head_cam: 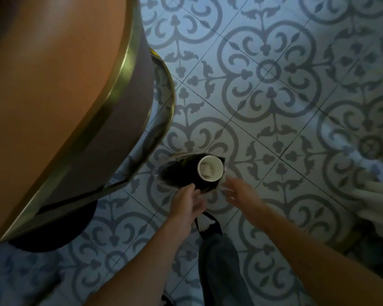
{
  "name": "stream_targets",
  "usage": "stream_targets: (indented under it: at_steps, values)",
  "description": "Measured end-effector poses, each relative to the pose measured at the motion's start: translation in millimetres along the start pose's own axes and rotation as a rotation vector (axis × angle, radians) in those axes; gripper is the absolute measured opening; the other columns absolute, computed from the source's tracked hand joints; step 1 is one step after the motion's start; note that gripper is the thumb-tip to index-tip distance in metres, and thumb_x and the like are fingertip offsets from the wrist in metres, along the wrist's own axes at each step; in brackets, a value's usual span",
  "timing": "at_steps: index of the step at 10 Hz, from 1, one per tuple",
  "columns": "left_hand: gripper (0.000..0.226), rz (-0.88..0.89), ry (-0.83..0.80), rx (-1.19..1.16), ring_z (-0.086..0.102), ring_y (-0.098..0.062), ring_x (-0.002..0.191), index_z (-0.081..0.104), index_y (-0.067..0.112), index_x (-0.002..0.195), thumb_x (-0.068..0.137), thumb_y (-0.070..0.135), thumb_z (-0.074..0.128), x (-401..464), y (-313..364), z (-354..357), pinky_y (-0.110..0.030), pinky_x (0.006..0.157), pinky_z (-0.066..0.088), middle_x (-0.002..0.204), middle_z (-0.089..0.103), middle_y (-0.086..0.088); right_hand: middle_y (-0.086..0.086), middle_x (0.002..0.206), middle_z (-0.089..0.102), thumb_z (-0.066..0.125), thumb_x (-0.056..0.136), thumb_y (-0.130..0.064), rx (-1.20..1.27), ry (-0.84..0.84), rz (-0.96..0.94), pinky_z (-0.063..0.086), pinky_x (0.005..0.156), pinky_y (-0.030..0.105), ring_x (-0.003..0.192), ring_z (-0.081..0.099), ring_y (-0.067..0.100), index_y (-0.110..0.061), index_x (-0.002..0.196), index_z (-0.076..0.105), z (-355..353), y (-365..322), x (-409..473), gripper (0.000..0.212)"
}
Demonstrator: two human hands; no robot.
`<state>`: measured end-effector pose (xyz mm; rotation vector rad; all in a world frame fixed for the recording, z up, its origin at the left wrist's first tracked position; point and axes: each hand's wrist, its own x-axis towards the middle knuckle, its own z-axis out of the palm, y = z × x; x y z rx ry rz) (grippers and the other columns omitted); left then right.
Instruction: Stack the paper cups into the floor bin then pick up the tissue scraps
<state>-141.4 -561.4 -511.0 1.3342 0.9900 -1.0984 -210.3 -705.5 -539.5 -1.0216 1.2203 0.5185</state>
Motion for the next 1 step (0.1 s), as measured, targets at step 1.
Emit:
stream_targets:
  at_steps: [1]
  values:
    - [0.018, 0.04, 0.094, 0.066, 0.067, -0.025, 0.094, 0.062, 0.012, 0.103, 0.098, 0.024, 0.049, -29.8, -6.7, -32.1, -0.036, 0.078, 0.058, 0.104, 0.067, -0.01, 0.009, 0.112, 0.067, 0.05, 0.096, -0.03, -0.091, 0.046, 0.006, 0.053, 0.082, 0.032, 0.102, 0.063, 0.022, -0.016, 0.106, 0.063, 7.1, 5.2, -28.2, 0.022]
